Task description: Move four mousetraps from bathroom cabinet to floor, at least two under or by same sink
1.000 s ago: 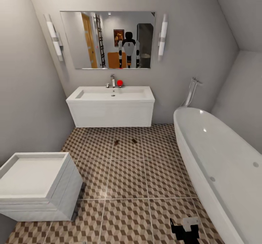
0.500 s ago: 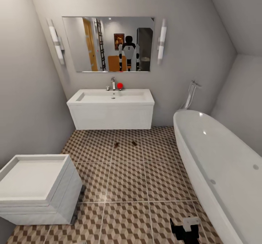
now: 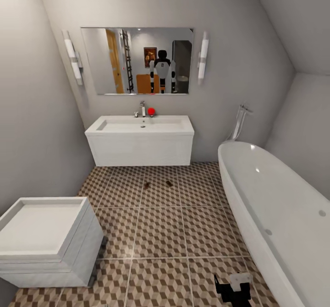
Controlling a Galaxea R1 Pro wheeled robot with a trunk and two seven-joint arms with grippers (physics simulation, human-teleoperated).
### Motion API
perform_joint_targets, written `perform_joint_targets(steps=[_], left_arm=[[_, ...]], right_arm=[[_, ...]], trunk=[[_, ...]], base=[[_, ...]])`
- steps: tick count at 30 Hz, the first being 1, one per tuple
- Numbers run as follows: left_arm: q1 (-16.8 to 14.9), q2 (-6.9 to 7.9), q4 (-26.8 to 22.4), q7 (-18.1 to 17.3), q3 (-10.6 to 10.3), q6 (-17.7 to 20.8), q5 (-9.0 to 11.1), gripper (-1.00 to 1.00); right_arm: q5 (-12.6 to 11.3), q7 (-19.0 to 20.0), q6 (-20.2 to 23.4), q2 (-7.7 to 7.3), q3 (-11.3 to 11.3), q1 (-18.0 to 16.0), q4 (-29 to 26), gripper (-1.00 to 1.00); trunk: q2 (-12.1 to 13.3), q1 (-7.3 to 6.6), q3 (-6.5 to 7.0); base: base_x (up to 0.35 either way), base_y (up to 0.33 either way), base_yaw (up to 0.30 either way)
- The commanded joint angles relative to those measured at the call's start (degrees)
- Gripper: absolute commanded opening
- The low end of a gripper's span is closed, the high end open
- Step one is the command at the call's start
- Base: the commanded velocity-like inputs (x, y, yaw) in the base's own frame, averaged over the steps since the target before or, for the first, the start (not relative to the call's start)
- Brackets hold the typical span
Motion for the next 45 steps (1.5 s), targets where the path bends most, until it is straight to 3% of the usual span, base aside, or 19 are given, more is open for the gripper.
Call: perform_joint_targets(steps=[1,22,41,45], left_arm=[[0.0,0.02,0.0,0.3,-0.5,-0.1,0.4,1.0],[0.0,0.01,0.0,0.3,-0.5,-0.2,0.3,1.0],[0.0,-0.03,0.9,0.3,-0.6,-0.2,0.3,1.0],[0.0,-0.79,2.1,0.2,-0.6,-0.2,0.3,1.0]], right_arm=[[-0.6,-0.1,-0.2,0.0,0.5,0.0,0.0,1.0],[-0.6,-0.1,-0.2,0.0,0.5,0.0,0.0,1.0],[-0.6,-0.1,-0.2,-0.06,0.5,0.0,0.0,1.0],[-0.6,-0.2,-0.1,-0.08,0.5,0.0,0.0,1.0]], trunk=[[-0.1,0.03,-0.02],[-0.1,0.03,1.78],[-0.1,0.03,1.9],[-0.1,0.03,1.9]], base=[[0.0,0.0,0.0],[0.0,0.0,0.0],[0.0,0.0,0.0],[0.0,0.0,0.0]])
